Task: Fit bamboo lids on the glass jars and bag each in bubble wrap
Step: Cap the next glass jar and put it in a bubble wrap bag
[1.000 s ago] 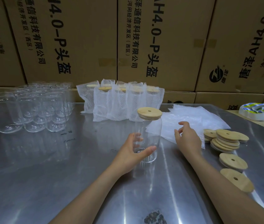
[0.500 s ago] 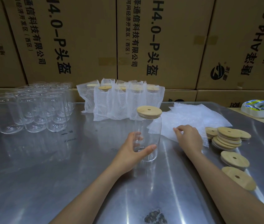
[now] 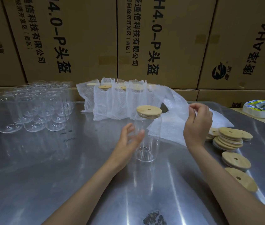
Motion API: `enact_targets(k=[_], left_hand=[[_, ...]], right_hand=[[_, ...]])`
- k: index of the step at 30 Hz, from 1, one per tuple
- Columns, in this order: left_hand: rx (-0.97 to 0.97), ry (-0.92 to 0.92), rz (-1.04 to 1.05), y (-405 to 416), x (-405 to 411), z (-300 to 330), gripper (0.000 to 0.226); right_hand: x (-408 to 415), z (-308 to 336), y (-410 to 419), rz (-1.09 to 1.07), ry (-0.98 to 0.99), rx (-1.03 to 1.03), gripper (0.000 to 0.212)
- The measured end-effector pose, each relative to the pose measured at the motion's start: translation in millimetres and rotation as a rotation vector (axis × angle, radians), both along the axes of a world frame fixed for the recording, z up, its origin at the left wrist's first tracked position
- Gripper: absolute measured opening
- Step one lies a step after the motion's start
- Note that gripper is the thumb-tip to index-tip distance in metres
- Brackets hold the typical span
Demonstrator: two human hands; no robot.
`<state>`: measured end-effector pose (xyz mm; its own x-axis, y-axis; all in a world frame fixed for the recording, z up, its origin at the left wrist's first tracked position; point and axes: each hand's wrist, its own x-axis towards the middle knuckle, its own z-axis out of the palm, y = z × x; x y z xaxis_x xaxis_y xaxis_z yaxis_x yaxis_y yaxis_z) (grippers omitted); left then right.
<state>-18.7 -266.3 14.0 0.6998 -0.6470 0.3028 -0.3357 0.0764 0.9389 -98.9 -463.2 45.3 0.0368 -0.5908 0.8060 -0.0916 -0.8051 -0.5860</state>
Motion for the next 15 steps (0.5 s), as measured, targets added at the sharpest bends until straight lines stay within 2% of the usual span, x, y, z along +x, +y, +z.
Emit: enact_targets(k=[3,7,10,12,15], left_hand=[[-0.149,-0.087,0.208,8,6,14,0.056],[-0.326,-0.471,0.569,23,17,29,0.049],[-0.447,-0.780,0.692,29,18,43,0.050],[-0.447,-0.959,0.732,33,19,48,0.050],[-0.308,-1.173,0.766,36,22,47,0.040]], right_hand=[[-1,15,20,0.017,-0.060,-0.168,0.013],[-1,26,49,0.075,-0.137,-0.396,0.010],[0,29,70,0.138,-0.200,-0.534,0.005],[2,27,80,0.189,-0.206,-0.603,0.007],[5,22,88,0.256,-0.154,-0.659,0.006]])
